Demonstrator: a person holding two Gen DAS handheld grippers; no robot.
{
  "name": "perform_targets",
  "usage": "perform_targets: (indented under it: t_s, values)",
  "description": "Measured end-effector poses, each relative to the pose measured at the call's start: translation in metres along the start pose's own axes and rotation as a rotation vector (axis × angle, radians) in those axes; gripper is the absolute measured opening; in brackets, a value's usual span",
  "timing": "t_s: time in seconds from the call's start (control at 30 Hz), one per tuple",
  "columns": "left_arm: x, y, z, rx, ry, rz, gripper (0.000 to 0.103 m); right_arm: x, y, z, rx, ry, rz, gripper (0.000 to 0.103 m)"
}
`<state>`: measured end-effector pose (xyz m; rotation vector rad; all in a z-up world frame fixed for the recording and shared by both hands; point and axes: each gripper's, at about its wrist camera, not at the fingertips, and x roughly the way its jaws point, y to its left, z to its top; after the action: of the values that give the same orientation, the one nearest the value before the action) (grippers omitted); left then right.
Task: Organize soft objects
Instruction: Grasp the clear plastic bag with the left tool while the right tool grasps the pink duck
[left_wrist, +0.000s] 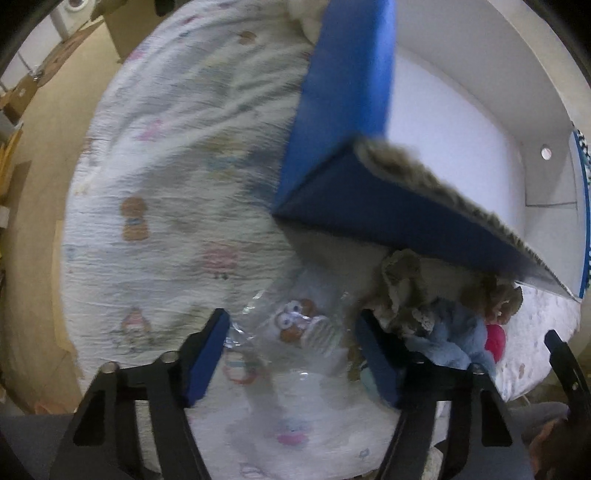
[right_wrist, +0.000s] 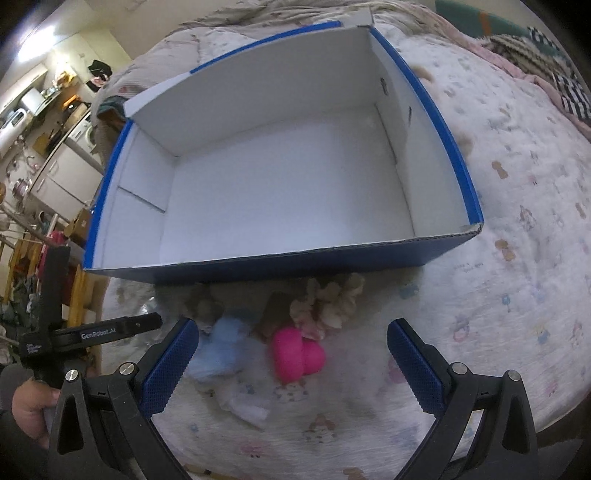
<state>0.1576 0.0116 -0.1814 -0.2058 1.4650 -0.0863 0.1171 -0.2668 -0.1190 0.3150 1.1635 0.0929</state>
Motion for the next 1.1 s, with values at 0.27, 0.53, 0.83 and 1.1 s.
perform_targets:
  t_s: [0.27, 0.53, 0.83, 1.1]
  values:
    - [0.003, 0.008, -0.007, -0.008, -0.013, 0.025, 0.014, 0.026, -0.037, 0.003, 0.201, 0.107, 0.076, 0.087]
    - [-0.029, 0.021, -0.006, -0.026, -0.096, 0.047, 0.013, 0.059, -0.034, -0.006, 0.237, 0.255, 0.125, 0.076]
    - [-0.039, 0.016, -0.004, -0.022, -0.105, 0.049, 0.013, 0.071, -0.009, -0.016, 0.144, 0.300, 0.110, 0.027]
    - [-0.051, 0.023, -0.015, -0.030, -0.120, 0.072, 0.013, 0.053, -0.002, -0.022, 0.094, 0.259, 0.124, 0.022]
